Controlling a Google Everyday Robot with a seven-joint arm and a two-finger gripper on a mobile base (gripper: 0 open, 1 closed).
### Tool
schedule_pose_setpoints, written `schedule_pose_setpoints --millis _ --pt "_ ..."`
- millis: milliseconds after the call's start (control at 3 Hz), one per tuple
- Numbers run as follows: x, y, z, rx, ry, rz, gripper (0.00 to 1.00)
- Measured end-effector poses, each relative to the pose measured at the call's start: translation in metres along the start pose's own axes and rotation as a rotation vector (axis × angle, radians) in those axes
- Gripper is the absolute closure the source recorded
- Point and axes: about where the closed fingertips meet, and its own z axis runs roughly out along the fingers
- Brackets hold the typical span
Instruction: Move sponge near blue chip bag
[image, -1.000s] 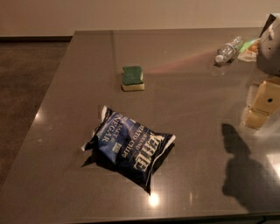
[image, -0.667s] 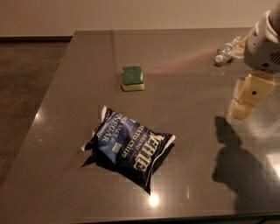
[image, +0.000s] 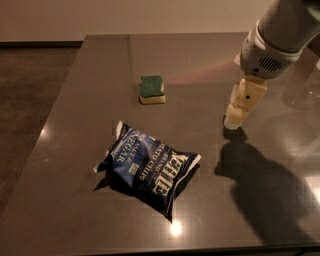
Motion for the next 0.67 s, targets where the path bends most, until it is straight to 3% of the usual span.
schedule_pose_setpoints --millis 667 --pt "-0.044 -0.039 0.068 0.032 -0.044 0.088 0.00"
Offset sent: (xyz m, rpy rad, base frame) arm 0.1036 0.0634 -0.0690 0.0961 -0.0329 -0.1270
